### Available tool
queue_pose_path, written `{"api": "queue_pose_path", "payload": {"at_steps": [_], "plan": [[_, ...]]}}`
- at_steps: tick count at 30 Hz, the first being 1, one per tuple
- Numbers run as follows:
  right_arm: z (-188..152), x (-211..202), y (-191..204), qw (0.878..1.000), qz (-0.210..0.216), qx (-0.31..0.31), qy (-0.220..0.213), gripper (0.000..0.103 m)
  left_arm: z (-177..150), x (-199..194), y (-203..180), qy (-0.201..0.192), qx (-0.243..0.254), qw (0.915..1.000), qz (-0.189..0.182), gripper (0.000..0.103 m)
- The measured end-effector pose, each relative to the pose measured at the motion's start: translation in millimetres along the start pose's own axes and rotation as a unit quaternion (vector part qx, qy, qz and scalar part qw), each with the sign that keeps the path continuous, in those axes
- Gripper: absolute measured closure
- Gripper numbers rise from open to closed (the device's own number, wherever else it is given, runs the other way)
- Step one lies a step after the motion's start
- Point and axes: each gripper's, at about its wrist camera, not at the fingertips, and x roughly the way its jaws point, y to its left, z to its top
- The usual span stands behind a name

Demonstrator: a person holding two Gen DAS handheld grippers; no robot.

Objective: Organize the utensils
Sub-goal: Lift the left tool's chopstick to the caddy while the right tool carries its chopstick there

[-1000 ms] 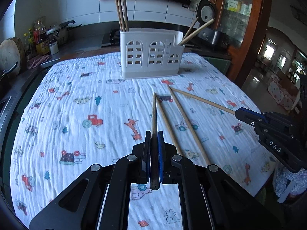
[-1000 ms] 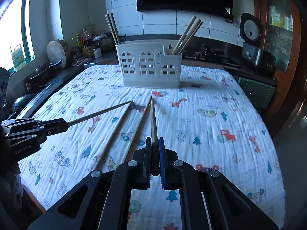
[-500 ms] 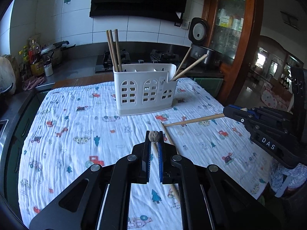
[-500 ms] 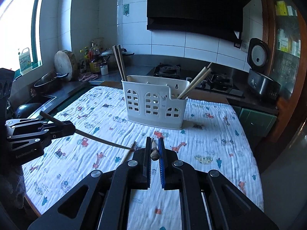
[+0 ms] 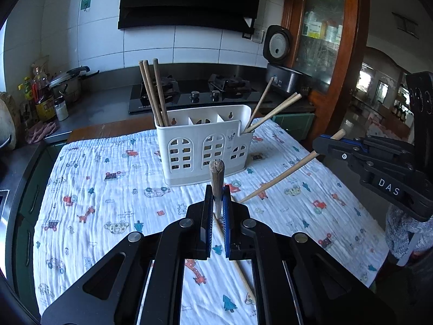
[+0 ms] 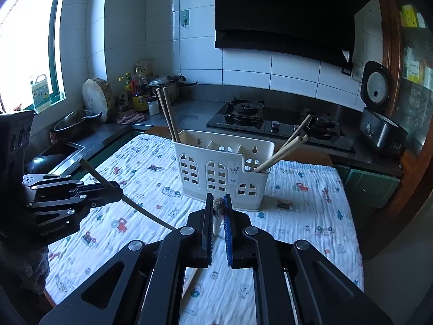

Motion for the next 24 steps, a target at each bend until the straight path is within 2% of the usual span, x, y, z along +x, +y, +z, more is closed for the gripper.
{"api": "queue_pose_path", "payload": {"at_steps": [13, 24], "plan": [[45, -6, -3, 1.0, 0.013, -0.022, -0.004, 0.096, 50, -12, 3, -0.03, 0.008, 0.9995, -0.012, 0.098], [106, -20, -22, 0.999, 0.012, -0.022, -0.043, 0.096, 137, -28, -2, -0.089, 0.011, 0.996, -0.008, 0.098]]}}
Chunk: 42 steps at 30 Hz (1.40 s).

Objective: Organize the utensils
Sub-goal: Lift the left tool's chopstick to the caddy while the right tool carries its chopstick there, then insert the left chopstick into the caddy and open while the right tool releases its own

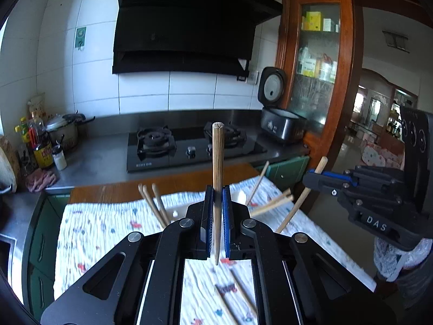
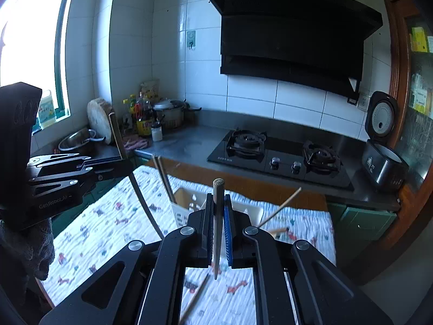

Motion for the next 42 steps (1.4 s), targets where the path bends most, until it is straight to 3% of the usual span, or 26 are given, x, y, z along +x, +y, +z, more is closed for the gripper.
{"api": "queue_pose_path", "payload": {"at_steps": [8, 14, 30, 42], "plan": [[43, 11, -24, 0.999, -0.012, 0.016, -0.027, 0.096, 38, 20, 3, -0.034, 0.005, 0.9986, 0.042, 0.098], [56, 34, -41, 0.999, -0.021, 0.034, -0.034, 0.096, 39, 50, 16, -0.02, -0.015, 0.9983, 0.052, 0.098], [27, 97, -53, 0.999, -0.019, 0.049, 0.011, 0.096, 1, 96, 49, 0.035, -0.032, 0.9971, 0.06, 0.098], [2, 116, -47, 0.998, -0.013, 0.052, 0.041, 0.096, -27, 109, 57, 0.066, -0.045, 0.9952, 0.058, 0.097]]}}
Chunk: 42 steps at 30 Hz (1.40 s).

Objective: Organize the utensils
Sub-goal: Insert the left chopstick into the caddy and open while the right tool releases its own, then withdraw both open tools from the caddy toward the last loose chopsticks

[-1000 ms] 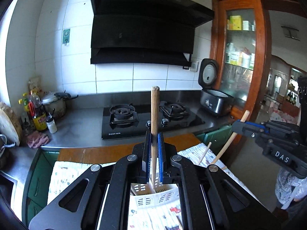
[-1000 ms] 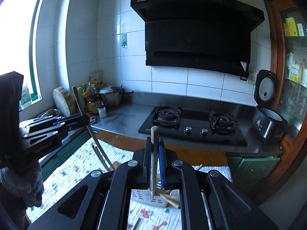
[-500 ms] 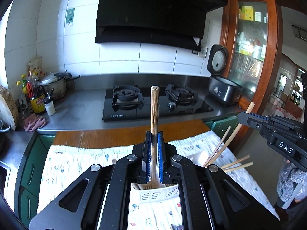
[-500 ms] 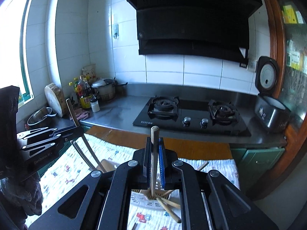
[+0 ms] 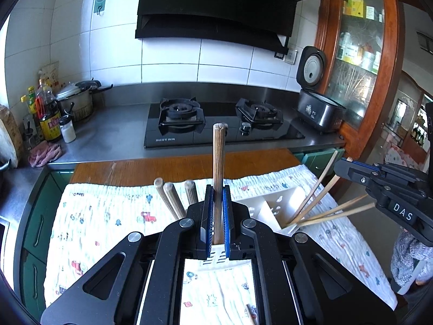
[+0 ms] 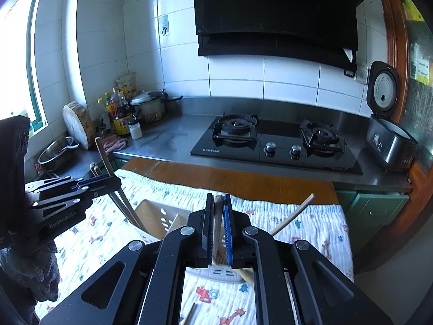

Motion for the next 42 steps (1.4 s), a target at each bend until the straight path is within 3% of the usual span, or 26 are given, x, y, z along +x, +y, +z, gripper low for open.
{"api": "queue_pose_path", "payload": {"at_steps": [18, 23, 42], "plan": [[-8, -6, -9, 1.0, -0.008, 0.005, 0.002, 0.094, -10, 2, 0, 0.012, 0.002, 0.9999, 0.001, 0.097], [-7, -13, -9, 1.0, -0.012, 0.005, -0.005, 0.084, -12, 1, -1, 0.013, 0.003, 0.9999, 0.003, 0.097], [-8, -61, -9, 0.999, -0.021, 0.006, -0.046, 0.059, -13, -27, -8, -0.003, 0.005, 1.0, -0.003, 0.091]]}}
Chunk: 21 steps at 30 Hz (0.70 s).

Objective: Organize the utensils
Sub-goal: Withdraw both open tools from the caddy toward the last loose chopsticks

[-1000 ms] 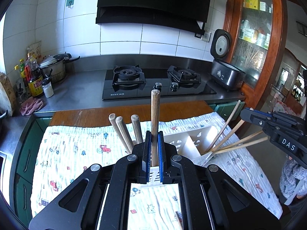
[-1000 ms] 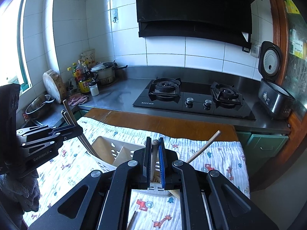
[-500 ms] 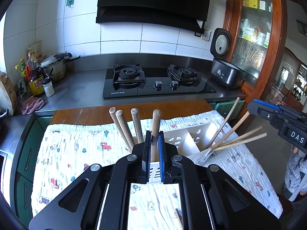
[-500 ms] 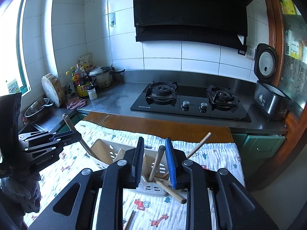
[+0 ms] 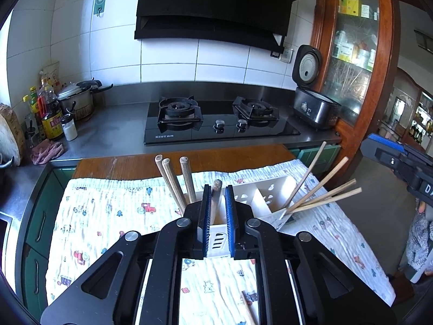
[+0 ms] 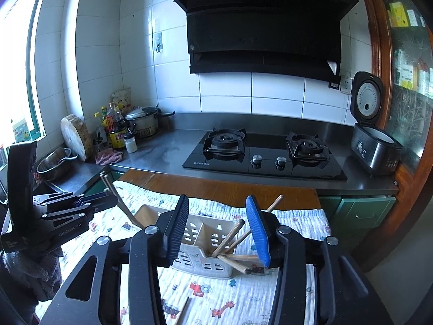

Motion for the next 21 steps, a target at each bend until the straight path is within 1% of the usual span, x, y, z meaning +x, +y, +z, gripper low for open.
{"api": "queue_pose_path", "payload": {"at_steps": [2, 5, 6, 7, 9, 11, 13, 14, 16, 18, 21], "plan": [[-3, -8, 2, 1.0, 0.001, -0.004, -0.004, 0.053, -2, -8, -2, -0.006, 0.002, 1.0, -0.002, 0.087], [-11, -19, 8, 1.0, 0.0, -0.009, -0.008, 0.051, -8, -23, -6, -0.015, 0.005, 0.9999, -0.007, 0.084], [-14, -22, 9, 1.0, -0.001, -0.009, -0.009, 0.05, -10, -27, -6, -0.017, 0.005, 0.9998, -0.008, 0.081], [-19, -26, 11, 1.0, 0.001, -0.01, -0.009, 0.047, -13, -32, -6, -0.019, 0.005, 0.9998, -0.007, 0.075], [-28, -30, 14, 1.0, 0.003, -0.011, -0.005, 0.045, -19, -40, -7, -0.022, 0.003, 0.9997, -0.009, 0.07], [-37, -34, 19, 1.0, 0.006, -0.012, 0.0, 0.041, -26, -48, -6, -0.025, 0.001, 0.9996, -0.012, 0.067], [-48, -38, 22, 1.0, 0.008, -0.01, 0.005, 0.039, -35, -56, -6, -0.028, -0.001, 0.9996, -0.01, 0.06], [-53, -40, 25, 1.0, 0.009, -0.01, 0.008, 0.038, -39, -59, -6, -0.029, -0.001, 0.9995, -0.01, 0.059], [-64, -43, 29, 1.0, 0.011, -0.009, 0.014, 0.036, -49, -66, -4, -0.029, -0.006, 0.9995, -0.009, 0.054], [-76, -45, 34, 1.0, 0.01, -0.011, 0.021, 0.034, -59, -72, -2, -0.027, -0.011, 0.9995, -0.007, 0.049], [-91, -46, 44, 0.999, 0.003, -0.021, 0.027, 0.031, -75, -80, -2, -0.024, -0.012, 0.9996, -0.003, 0.043]]}}
